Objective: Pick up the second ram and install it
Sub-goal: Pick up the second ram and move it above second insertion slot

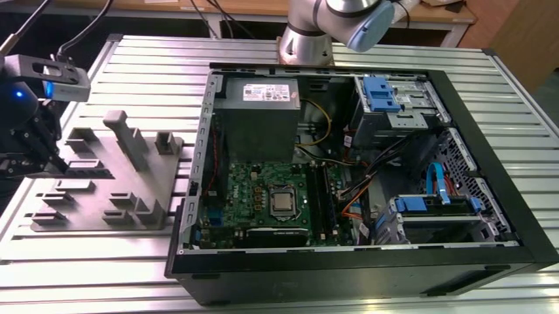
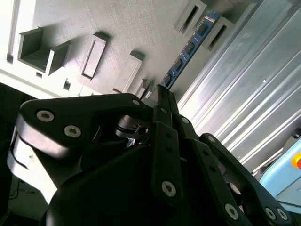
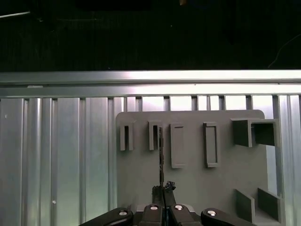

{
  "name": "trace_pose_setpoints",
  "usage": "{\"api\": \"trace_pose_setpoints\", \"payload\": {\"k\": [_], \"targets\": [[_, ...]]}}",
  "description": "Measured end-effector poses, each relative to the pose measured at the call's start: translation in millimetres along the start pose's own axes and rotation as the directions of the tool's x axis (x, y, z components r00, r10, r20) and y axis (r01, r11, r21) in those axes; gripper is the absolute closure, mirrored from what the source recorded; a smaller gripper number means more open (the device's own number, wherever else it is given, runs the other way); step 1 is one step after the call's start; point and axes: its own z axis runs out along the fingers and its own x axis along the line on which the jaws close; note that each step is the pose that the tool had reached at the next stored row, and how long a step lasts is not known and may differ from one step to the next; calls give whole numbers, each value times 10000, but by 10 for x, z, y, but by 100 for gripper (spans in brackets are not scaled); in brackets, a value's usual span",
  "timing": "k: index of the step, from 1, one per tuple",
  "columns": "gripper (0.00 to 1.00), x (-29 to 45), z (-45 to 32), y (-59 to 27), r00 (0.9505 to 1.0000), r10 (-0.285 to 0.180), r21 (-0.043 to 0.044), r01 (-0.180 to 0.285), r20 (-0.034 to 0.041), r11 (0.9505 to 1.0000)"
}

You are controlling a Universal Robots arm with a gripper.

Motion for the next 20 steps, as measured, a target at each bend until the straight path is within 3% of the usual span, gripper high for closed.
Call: {"api": "trace_pose_setpoints", "payload": {"k": [20], "targets": [[92,-11,-394,17,10000,0,0,0,11,10000]]}}
